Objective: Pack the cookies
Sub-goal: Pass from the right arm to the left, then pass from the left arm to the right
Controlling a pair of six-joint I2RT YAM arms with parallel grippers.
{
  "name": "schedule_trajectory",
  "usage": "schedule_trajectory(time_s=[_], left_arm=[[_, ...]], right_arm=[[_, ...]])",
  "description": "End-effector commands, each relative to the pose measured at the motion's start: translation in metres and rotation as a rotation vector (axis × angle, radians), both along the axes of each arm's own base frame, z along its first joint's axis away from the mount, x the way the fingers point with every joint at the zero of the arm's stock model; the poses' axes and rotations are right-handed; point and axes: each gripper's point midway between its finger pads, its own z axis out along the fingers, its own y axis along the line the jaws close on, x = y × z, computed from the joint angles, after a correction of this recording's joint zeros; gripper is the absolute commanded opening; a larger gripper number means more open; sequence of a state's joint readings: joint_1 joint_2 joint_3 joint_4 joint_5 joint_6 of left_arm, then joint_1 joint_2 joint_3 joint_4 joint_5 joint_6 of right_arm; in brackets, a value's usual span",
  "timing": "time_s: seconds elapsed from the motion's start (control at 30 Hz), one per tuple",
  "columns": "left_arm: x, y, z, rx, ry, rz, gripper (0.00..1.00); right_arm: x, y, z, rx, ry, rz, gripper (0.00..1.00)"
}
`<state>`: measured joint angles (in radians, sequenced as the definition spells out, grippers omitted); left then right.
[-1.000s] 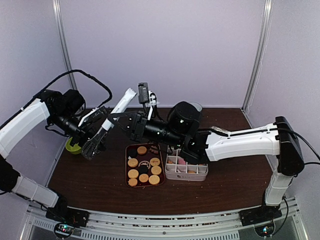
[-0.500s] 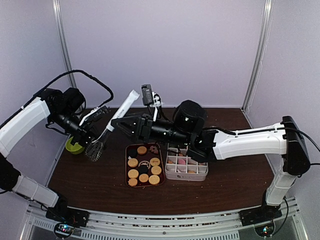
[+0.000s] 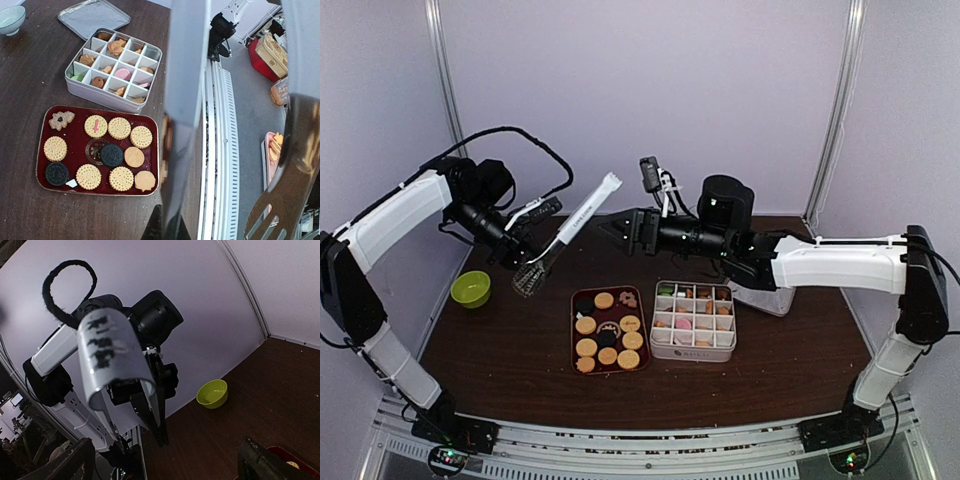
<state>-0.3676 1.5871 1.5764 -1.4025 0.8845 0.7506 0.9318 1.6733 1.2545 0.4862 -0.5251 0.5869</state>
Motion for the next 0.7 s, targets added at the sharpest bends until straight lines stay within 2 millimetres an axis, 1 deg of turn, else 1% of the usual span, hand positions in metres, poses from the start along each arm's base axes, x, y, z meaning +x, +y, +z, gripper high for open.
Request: schedule_trajectory(time_s=[0.0, 0.07, 0.13, 0.23, 0.3, 0.33, 0.47, 0.6, 0.67], left_arm=[[0.011, -0.006, 0.001, -0.006, -0.003, -0.029, 0.00], [0.015, -0.008, -0.003, -0.003, 0.010, -0.031, 0.00], [0.019, -0.010, -0.006, -0.005, 0.017, -0.034, 0.00], [0.024, -0.013, -0.007, -0.010, 0.029, -0.034, 0.00], [0.025, -0.014, -0.007, -0.014, 0.034, -0.034, 0.00], [0.024, -0.014, -0.007, -0.017, 0.038, -0.034, 0.00], [0.018, -0.013, -0.006, -0.022, 0.044, -0.038, 0.00], [0.010, -0.012, -0.002, -0.037, 0.049, -0.050, 0.00], [0.006, -0.013, -0.001, -0.048, 0.068, -0.063, 0.00]], right_arm=[[0.017, -0.003, 0.003, 0.013, 0.014, 0.013, 1.00], [0.021, -0.001, 0.008, 0.045, 0.021, 0.040, 1.00], [0.021, 0.005, 0.012, 0.066, 0.025, 0.085, 1.00], [0.012, 0.013, 0.018, 0.112, 0.038, 0.186, 0.96], [0.006, 0.015, 0.022, 0.152, 0.055, 0.248, 0.93], [0.004, 0.015, 0.023, 0.166, 0.064, 0.268, 0.92], [0.004, 0.016, 0.020, 0.169, 0.089, 0.273, 0.87], [0.001, 0.020, 0.021, 0.172, 0.108, 0.297, 0.79], [-0.003, 0.022, 0.023, 0.177, 0.114, 0.322, 0.75]])
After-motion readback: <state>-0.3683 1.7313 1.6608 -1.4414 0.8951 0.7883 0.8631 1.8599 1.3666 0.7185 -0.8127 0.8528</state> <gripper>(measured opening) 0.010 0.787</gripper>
